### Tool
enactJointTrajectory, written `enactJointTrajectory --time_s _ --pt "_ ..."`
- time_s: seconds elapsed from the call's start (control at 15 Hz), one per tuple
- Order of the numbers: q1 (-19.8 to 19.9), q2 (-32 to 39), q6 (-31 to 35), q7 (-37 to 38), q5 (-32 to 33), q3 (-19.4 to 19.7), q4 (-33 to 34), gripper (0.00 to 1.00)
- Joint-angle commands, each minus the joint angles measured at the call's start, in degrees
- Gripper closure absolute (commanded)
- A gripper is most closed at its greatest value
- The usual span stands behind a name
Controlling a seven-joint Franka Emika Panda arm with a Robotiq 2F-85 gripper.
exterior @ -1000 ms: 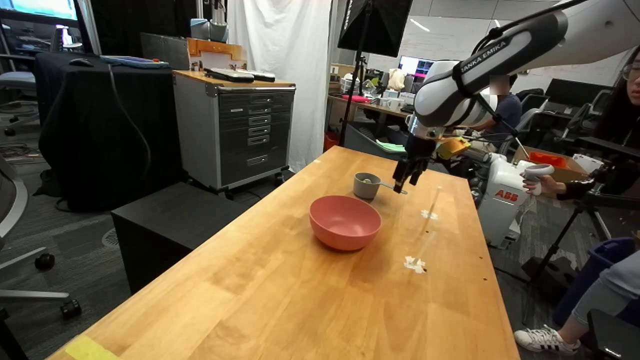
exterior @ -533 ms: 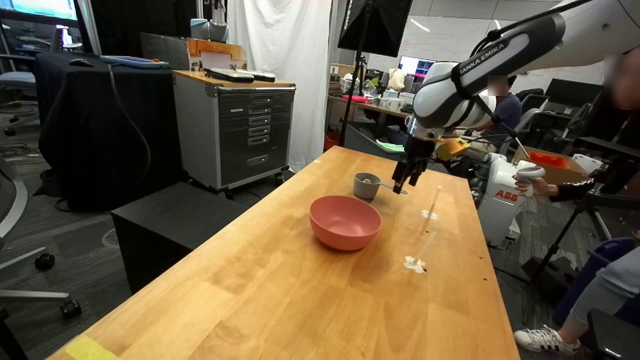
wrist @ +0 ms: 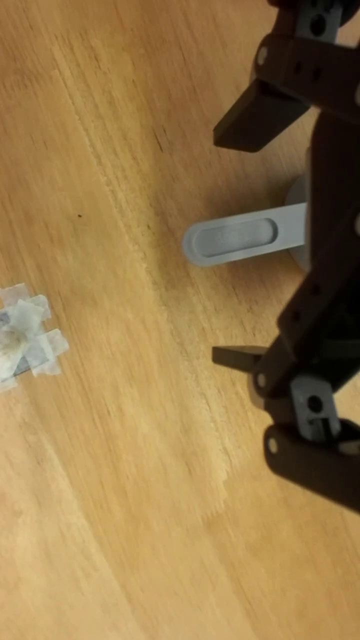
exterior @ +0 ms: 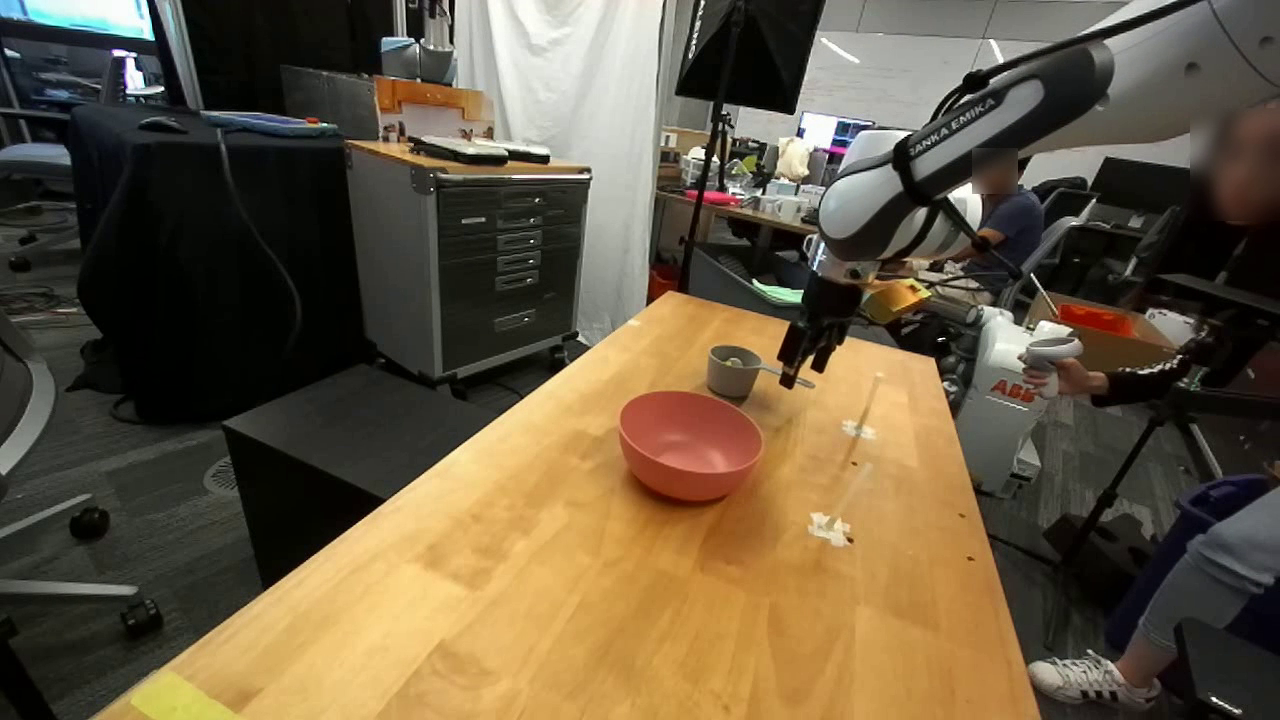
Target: Pour the contents from the grey object into the bowl.
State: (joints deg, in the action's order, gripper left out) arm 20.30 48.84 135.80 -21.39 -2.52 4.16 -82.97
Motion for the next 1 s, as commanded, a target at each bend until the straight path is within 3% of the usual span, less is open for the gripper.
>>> enactJointTrajectory --time_s 0.0,0.07,0.6,0.73,0.93 --pt "0.0 1.6 -1.1 0.1 0.8 -0.5 3.1 0.09" --pt "0.0 1.7 -1.2 0.1 0.8 -0.5 3.2 0.26" --pt "-0.3 1.7 -1.7 0.1 0.8 -0.8 3.1 0.86" --pt "-0.3 1.5 -1.7 0.1 0.8 -0.9 2.9 0.92" --pt "-0.3 1.2 -1.7 -0.1 0.8 -0.9 2.7 0.89"
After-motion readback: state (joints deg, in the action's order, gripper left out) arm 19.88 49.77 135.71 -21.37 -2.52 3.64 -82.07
